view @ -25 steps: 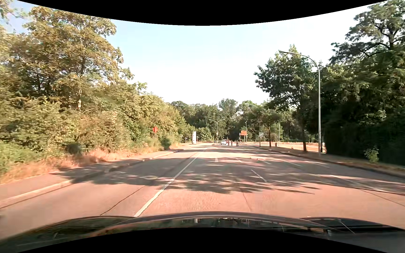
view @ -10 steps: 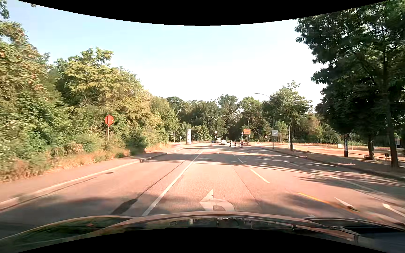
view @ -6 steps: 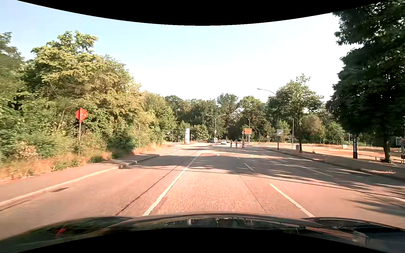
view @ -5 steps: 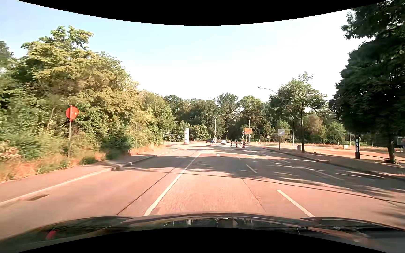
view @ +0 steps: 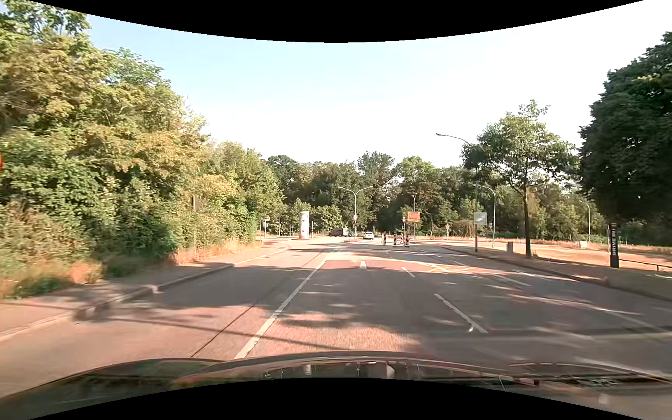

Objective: Follow the waypoints while adhering to traffic rules and regulations

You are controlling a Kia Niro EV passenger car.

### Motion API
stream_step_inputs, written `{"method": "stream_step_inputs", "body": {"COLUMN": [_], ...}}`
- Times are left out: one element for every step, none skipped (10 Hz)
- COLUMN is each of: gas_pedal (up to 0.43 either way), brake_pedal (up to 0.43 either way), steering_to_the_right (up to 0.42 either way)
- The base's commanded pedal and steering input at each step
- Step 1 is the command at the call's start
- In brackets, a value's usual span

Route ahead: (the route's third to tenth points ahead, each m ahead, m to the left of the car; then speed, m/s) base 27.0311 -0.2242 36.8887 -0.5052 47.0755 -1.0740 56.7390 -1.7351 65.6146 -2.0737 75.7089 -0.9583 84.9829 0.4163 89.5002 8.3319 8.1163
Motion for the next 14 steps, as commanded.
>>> {"method": "stream_step_inputs", "body": {"gas_pedal": [0.067, 0.067, 0.067, 0.067, 0.067, 0.067, 0.067, 0.067, 0.067, 0.067, 0.067, 0.067, 0.067, 0.067], "brake_pedal": [0.000, 0.000, 0.000, 0.000, 0.000, 0.000, 0.000, 0.000, 0.000, 0.000, 0.000, 0.000, 0.000, 0.000], "steering_to_the_right": [0.014, 0.014, 0.014, 0.014, 0.014, 0.014, 0.013, 0.013, 0.013, 0.012, 0.012, 0.012, 0.011, 0.011]}}
